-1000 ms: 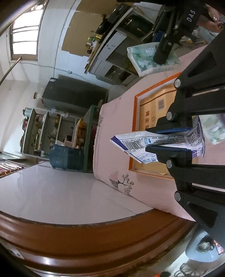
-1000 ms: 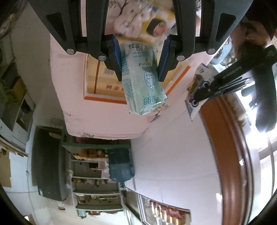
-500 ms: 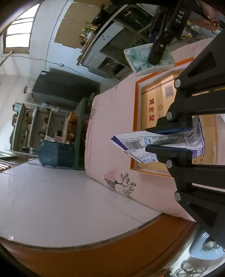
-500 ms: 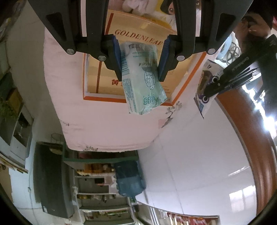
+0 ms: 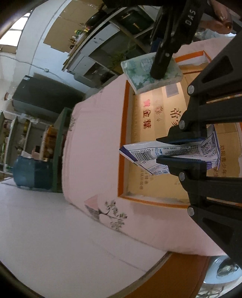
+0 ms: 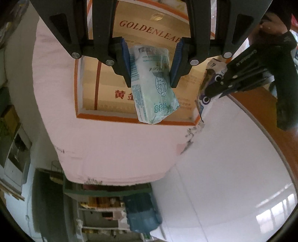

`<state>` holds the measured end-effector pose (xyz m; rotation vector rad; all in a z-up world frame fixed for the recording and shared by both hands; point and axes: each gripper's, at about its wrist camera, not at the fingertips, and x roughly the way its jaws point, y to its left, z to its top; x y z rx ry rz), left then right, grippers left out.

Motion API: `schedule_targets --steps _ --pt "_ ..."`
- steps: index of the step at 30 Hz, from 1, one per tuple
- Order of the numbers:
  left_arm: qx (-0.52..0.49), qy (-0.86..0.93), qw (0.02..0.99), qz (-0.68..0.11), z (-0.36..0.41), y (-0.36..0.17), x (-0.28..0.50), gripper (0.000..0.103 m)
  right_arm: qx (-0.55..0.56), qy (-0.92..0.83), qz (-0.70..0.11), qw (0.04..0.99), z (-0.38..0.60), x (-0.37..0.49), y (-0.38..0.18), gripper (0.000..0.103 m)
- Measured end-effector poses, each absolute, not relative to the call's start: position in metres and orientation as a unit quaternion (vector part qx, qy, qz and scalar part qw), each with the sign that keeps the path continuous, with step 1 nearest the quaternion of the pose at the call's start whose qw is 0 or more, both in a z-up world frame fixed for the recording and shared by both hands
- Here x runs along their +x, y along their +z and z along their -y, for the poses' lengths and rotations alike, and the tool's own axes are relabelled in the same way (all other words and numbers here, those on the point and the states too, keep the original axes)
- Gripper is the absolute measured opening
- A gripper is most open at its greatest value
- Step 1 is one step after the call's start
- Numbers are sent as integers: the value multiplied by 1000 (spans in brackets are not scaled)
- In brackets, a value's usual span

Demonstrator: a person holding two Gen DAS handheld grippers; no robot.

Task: Organize soft objects
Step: 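Carry the snack bag and tissue pack over the box with both tools, then lower both items into the box and open both tools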

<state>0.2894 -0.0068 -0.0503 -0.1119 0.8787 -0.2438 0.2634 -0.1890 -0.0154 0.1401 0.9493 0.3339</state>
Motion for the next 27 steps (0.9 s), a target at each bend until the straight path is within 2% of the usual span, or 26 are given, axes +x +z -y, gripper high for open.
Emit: schedule_targets --steps 18,24,27 --pt "-42 -120 895 -428 26 -75 301 13 107 144 -514 839 203 284 -70 40" --pt "-72 -130 902 -406 24 -78 298 15 125 148 -516 834 208 282 -79 44" --pt "-75 -153 897 -407 26 -77 300 20 117 145 -517 836 206 280 -82 50"
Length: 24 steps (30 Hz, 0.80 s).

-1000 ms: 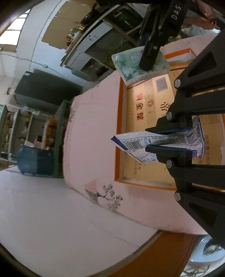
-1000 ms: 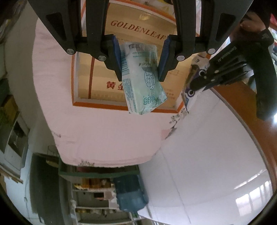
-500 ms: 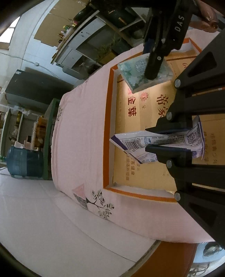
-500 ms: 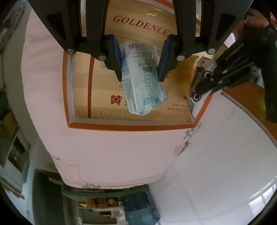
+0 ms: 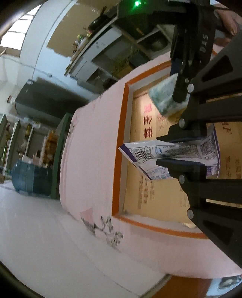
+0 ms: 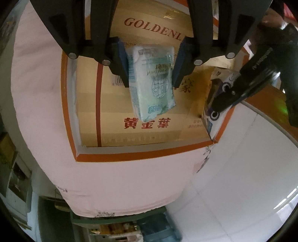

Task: Organize soft objects
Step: 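Lower both items into the box and open both tools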

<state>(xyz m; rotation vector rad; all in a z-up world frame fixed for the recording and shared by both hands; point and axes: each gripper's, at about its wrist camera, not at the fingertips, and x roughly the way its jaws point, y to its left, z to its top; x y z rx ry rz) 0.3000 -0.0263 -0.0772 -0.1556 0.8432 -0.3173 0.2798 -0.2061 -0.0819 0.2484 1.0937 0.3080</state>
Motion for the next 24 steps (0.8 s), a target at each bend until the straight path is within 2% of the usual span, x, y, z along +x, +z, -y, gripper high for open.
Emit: schedule_targets --steps 2,5,13,20,24 --pt "-73 -162 890 -420 28 -79 302 41 113 143 -515 837 205 278 -83 56" --pt "-73 -158 898 -404 28 -75 298 58 109 141 -514 839 204 275 -82 62" --pt "-77 -155 920 -352 22 -51 281 64 99 134 -497 852 204 263 -67 65" --pt "-80 -181 914 -355 20 -33 263 64 105 128 -474 865 208 246 -41 65" --pt "-57 -171 930 -322 24 -16 237 64 109 133 -450 876 209 226 -17 65"
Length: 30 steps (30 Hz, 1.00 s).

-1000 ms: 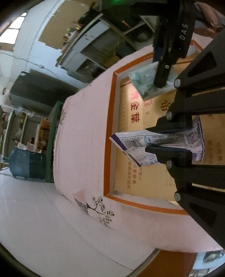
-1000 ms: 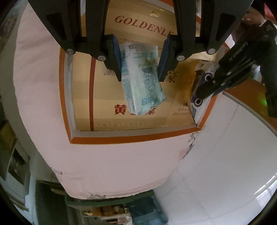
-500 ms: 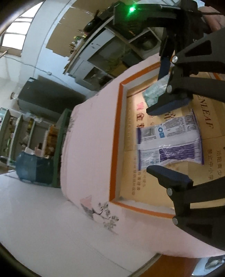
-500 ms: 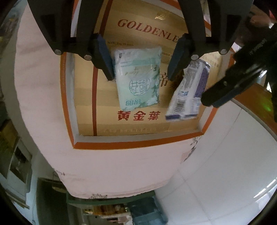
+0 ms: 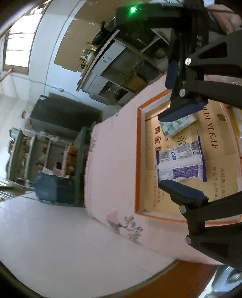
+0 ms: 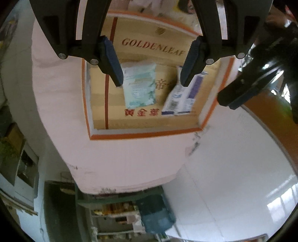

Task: Organize soft objects
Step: 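Lower both items into the box and open both tools, then move both tools back toward the remaining pile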

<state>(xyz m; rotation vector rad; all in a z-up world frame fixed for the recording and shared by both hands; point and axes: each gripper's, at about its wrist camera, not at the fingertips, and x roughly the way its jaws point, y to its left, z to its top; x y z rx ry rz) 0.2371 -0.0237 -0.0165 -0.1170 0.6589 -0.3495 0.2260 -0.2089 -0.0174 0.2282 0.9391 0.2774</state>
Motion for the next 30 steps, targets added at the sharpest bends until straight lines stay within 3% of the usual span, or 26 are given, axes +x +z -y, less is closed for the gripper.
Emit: schedule_targets --steps 14,30 --pt "-47 -137 952 -269 6 25 150 64 69 129 -366 919 189 106 49 65" --pt "-28 -137 963 -229 -5 36 58 64 36 139 -310 940 163 -2 50 65"
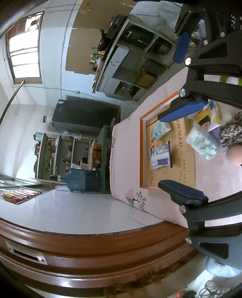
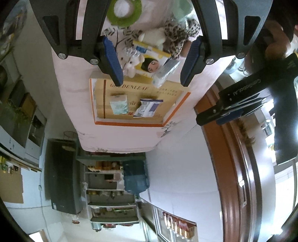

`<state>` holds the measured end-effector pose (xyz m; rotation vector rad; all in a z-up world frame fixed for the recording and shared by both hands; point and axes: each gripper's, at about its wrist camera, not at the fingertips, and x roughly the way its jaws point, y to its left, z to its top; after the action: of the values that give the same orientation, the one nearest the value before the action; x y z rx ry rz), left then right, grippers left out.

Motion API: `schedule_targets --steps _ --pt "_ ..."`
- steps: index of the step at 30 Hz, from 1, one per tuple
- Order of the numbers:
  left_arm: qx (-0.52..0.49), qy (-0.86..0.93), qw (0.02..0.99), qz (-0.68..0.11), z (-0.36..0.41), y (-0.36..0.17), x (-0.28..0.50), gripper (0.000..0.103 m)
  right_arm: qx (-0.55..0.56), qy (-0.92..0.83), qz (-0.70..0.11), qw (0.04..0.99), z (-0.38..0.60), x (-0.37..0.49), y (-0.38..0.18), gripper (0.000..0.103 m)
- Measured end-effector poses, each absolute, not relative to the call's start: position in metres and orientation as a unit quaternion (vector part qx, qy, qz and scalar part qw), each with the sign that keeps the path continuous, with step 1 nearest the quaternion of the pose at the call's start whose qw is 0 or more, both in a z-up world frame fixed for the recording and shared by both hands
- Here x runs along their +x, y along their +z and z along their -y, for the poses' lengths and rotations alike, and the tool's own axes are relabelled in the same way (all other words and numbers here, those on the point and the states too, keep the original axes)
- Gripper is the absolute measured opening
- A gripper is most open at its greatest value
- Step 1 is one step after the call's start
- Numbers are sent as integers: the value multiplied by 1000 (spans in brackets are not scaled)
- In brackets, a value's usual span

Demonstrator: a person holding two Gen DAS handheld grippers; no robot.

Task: Organize soft objects
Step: 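Move both tools back toward the remaining pile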

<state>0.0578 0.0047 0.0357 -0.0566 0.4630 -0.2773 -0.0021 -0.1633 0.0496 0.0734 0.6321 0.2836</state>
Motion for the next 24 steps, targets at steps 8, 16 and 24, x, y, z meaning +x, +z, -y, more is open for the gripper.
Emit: schedule_targets --steps 8,16,24 --pt "-24 -138 964 -228 -4 29 25 64 43 141 -305 941 165 -30 48 65" --pt "-25 -130 966 -224 -8 20 3 64 51 136 -301 942 171 -48 42 65" --pt "-39 -124 965 -228 -21 7 -11 64 52 121 -317 939 177 -59 22 65"
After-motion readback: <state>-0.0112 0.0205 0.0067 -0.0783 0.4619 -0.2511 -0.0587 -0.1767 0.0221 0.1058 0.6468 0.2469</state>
